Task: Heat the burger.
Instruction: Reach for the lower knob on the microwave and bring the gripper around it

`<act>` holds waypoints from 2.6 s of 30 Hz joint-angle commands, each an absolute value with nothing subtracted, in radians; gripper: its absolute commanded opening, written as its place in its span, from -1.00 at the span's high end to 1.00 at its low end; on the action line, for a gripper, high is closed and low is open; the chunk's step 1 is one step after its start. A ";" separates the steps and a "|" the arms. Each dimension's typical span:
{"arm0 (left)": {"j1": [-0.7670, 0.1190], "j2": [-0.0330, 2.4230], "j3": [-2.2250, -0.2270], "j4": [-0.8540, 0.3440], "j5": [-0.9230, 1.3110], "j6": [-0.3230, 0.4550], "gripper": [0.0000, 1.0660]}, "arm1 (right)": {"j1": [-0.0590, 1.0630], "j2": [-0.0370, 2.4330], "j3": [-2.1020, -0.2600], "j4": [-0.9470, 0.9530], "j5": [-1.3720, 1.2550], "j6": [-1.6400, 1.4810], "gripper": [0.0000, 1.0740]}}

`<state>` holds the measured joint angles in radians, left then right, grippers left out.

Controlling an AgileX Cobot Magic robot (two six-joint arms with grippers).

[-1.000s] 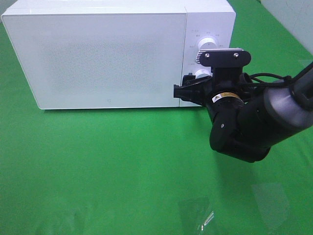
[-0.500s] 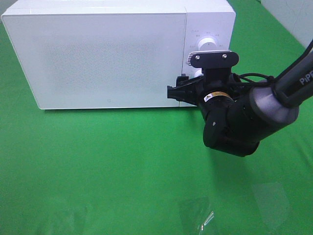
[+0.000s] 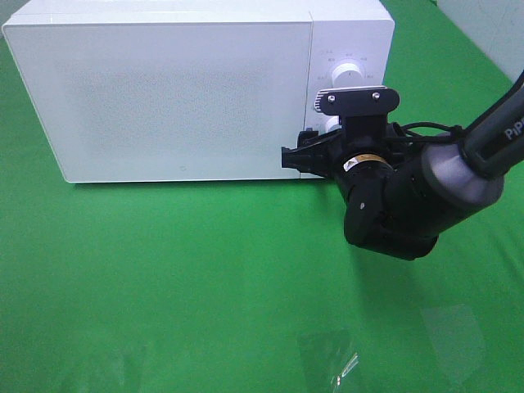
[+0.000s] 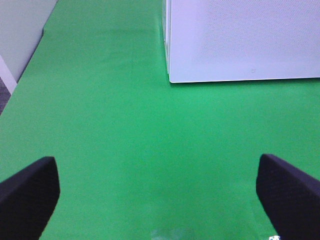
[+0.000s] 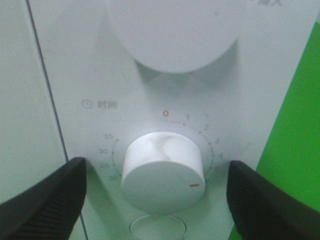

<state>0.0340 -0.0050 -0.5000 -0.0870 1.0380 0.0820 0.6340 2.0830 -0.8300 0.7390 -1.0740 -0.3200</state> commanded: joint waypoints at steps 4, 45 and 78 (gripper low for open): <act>0.034 -0.029 -0.497 -0.094 1.034 0.080 -0.88 | 0.619 2.062 -0.840 0.715 -1.133 -0.330 -0.41; 0.034 -0.029 -0.497 -0.094 1.034 0.080 -0.88 | 0.642 2.065 -0.841 0.514 -1.036 0.890 1.00; 0.034 -0.029 -0.497 -0.094 1.034 0.080 -0.88 | 0.639 2.065 -0.841 0.463 -1.070 1.409 0.84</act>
<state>0.0340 -0.0050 -0.5000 -0.0870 1.0380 0.0820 0.6290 2.0690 -0.7980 0.6390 -1.0910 1.4100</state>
